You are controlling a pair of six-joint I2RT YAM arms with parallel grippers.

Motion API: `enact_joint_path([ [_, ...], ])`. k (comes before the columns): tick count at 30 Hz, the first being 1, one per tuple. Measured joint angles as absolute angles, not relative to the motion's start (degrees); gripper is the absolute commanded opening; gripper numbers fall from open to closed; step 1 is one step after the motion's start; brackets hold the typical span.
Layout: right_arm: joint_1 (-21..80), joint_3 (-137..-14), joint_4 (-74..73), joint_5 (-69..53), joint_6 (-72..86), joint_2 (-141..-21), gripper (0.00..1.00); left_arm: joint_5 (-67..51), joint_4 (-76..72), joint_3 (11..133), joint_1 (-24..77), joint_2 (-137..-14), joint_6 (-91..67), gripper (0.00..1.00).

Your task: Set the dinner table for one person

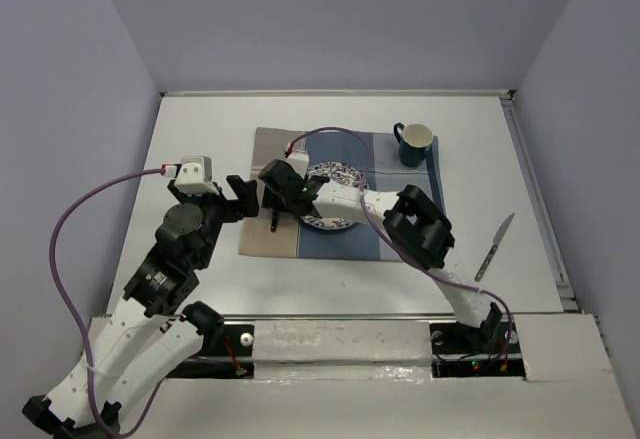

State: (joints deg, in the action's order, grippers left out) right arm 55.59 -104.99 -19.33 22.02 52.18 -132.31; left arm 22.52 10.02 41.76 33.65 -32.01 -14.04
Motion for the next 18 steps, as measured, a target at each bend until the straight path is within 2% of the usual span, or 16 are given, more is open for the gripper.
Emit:
enact_joint_path([
  [5, 55.4, -96.0, -19.6, 24.3, 48.4, -122.8, 0.57, 22.1, 10.0, 41.8, 33.6, -31.1, -14.0, 0.99],
  [9, 52.8, -77.5, -19.1, 28.1, 47.2, -101.1, 0.49, 21.8, 10.0, 41.7, 34.3, -29.0, -14.0, 0.99],
  [12, 44.0, -65.8, -18.9, 29.7, 48.5, -84.3, 0.47, 21.9, 9.8, 41.8, 35.7, -27.3, -14.0, 0.99],
  [13, 36.7, -59.3, -18.3, 30.1, 49.9, -76.2, 0.48, 22.0, 9.7, 41.7, 36.4, -26.4, -14.0, 0.99],
  [14, 33.2, -56.7, -18.3, 30.7, 50.6, -73.4, 0.48, 22.1, 9.7, 41.7, 36.7, -26.1, -14.0, 0.99],
  [15, 25.4, -50.7, -19.9, 32.8, 51.5, -67.9, 0.49, 22.4, 9.6, 41.7, 37.5, -25.3, -14.0, 0.99],
  [18, 14.7, -42.2, -26.1, 34.2, 53.7, -62.1, 0.55, 23.4, 9.7, 41.7, 39.5, -23.9, -14.0, 0.99],
])
